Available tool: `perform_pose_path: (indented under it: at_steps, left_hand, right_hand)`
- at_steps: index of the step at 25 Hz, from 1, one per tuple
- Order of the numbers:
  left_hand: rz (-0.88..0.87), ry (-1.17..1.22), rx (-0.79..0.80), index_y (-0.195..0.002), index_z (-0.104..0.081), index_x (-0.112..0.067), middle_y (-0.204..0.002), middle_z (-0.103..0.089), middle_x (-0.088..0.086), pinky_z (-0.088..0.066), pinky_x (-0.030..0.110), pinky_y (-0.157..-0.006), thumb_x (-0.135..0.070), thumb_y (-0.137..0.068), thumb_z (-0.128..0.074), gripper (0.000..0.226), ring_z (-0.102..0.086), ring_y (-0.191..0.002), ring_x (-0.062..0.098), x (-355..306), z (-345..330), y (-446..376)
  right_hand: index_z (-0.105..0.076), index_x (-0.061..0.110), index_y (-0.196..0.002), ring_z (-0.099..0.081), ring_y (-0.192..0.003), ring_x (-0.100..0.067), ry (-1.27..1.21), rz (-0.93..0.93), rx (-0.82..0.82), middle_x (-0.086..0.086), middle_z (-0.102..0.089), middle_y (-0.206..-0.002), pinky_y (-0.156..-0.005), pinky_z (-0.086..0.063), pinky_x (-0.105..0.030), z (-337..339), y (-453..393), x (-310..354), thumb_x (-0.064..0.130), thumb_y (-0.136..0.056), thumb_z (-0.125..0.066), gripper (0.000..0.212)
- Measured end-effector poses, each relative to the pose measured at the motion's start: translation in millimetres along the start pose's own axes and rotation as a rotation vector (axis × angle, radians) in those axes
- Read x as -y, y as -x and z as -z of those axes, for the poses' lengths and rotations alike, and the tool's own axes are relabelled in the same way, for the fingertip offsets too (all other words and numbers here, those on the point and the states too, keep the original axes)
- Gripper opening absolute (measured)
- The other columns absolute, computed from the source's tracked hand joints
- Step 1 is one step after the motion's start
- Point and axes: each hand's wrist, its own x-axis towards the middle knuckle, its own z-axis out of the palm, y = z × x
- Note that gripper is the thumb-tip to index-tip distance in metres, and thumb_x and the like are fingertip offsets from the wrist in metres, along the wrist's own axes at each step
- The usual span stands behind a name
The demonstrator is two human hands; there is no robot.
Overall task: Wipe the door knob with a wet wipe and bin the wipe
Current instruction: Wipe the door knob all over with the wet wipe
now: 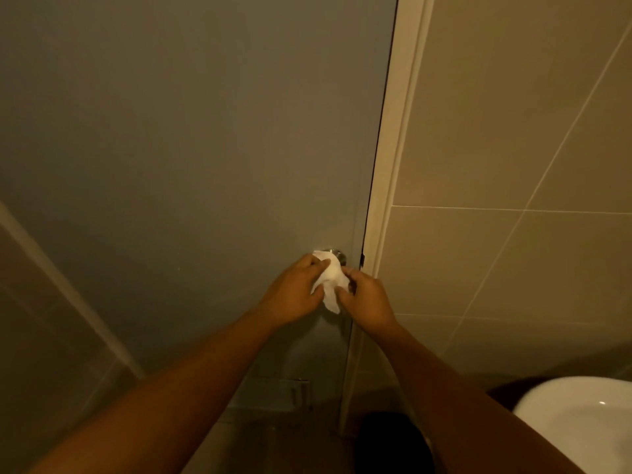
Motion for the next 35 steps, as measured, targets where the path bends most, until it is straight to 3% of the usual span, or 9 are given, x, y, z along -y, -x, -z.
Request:
perform_pose_path:
  at_steps: [3, 5, 8, 16, 23, 26, 30, 33, 35]
  left_hand:
    - [0.106, 0.166, 0.020, -0.143, -0.047, -0.016, -0.142, -0.051, 0.009, -0.045, 0.030, -0.104, -0.028, -0.090, -0.062, 0.056, -0.054, -0.125, 0.022, -2.4, -1.7, -3.9]
    - [0.200, 0.394, -0.020, -0.133, -0.058, -0.011, -0.125, -0.066, 0.011, -0.050, 0.026, -0.094, -0.018, -0.087, -0.067, 0.048, -0.064, -0.107, 0.019, -3.2, -4.3, -3.6]
    - [0.349, 0.720, -0.016, -0.124, -0.064, -0.006, -0.110, -0.072, 0.012, -0.054, 0.036, -0.095, -0.006, -0.086, -0.068, 0.038, -0.067, -0.089, 0.013, -2.2, -9.3, -0.7]
    - [0.166, 0.494, -0.094, -0.125, -0.064, -0.008, -0.129, -0.058, 0.008, -0.049, 0.025, -0.100, -0.001, -0.080, -0.073, 0.047, -0.057, -0.114, 0.016, -11.1, -9.3, -9.1]
    - [0.537, 0.965, -0.075, -0.128, -0.062, -0.005, -0.117, -0.070, 0.015, -0.057, 0.019, -0.077, -0.001, -0.084, -0.068, 0.044, -0.067, -0.097, 0.020, -12.7, -21.5, 0.9]
    - [0.499, 0.848, -0.162, -0.128, -0.061, -0.005, -0.120, -0.068, 0.014, -0.054, 0.026, -0.088, 0.001, -0.082, -0.070, 0.046, -0.066, -0.104, 0.022, -15.9, -22.6, -1.4]
    - [0.276, 0.625, -0.185, -0.118, -0.067, -0.003, -0.120, -0.061, 0.008, -0.049, 0.011, -0.089, -0.002, -0.081, -0.072, 0.037, -0.059, -0.101, 0.010, -16.3, -8.5, -11.0]
    - [0.262, 0.525, -0.091, -0.122, -0.066, -0.005, -0.122, -0.064, 0.011, -0.049, 0.025, -0.094, -0.004, -0.077, -0.076, 0.046, -0.061, -0.109, 0.019, -9.6, -5.0, -13.5]
    - [0.350, 0.547, -0.063, -0.118, -0.068, -0.005, -0.111, -0.072, 0.015, -0.051, 0.023, -0.080, -0.005, -0.076, -0.076, 0.043, -0.068, -0.098, 0.025, -6.3, -11.1, -11.4]
  right_hand:
    - [-0.059, 0.015, -0.129, -0.064, -0.102, -0.017, 0.134, 0.056, 0.016, -0.009, -0.068, -0.118, -0.092, -0.053, -0.033, -3.3, -2.0, -0.2, 0.036, -0.092, -0.059, 0.042]
    - [-0.055, 0.014, -0.132, -0.058, -0.115, -0.024, 0.384, 0.144, 0.036, -0.009, -0.061, -0.127, -0.097, -0.046, -0.035, -1.4, -11.2, 5.5, 0.034, -0.093, -0.056, 0.044]
    - [-0.053, 0.007, -0.131, -0.051, -0.121, -0.028, 0.561, 0.237, 0.130, -0.012, -0.055, -0.131, -0.098, -0.041, -0.035, 3.3, -20.8, 22.5, 0.024, -0.094, -0.054, 0.040]
    - [-0.063, 0.006, -0.116, -0.065, -0.093, -0.025, 0.125, 0.047, 0.048, -0.015, -0.070, -0.105, -0.074, -0.036, -0.021, -5.6, 4.6, -4.9, 0.028, -0.099, -0.050, 0.031]
    - [-0.047, 0.010, -0.140, -0.042, -0.129, -0.025, 0.533, 0.281, 0.200, -0.012, -0.046, -0.144, -0.105, -0.035, -0.032, 8.2, -27.4, 11.6, 0.026, -0.095, -0.052, 0.048]
    - [-0.046, 0.010, -0.140, -0.045, -0.127, -0.027, 0.428, 0.225, 0.167, -0.013, -0.050, -0.141, -0.102, -0.036, -0.031, 6.8, -21.8, -0.5, 0.030, -0.097, -0.051, 0.048]
    - [-0.059, 0.006, -0.128, -0.062, -0.111, -0.030, -0.027, 0.009, 0.050, -0.016, -0.065, -0.121, -0.085, -0.037, -0.020, -12.8, -1.7, -13.8, 0.027, -0.095, -0.057, 0.039]
    - [-0.059, 0.008, -0.127, -0.061, -0.108, -0.027, 0.136, 0.088, 0.024, -0.015, -0.065, -0.120, -0.084, -0.041, -0.025, -6.7, -9.1, -9.1, 0.030, -0.093, -0.060, 0.041]
    - [-0.054, 0.009, -0.133, -0.053, -0.118, -0.028, 0.314, 0.181, 0.075, -0.015, -0.057, -0.131, -0.095, -0.041, -0.031, 0.5, -18.9, -2.7, 0.028, -0.092, -0.059, 0.046]
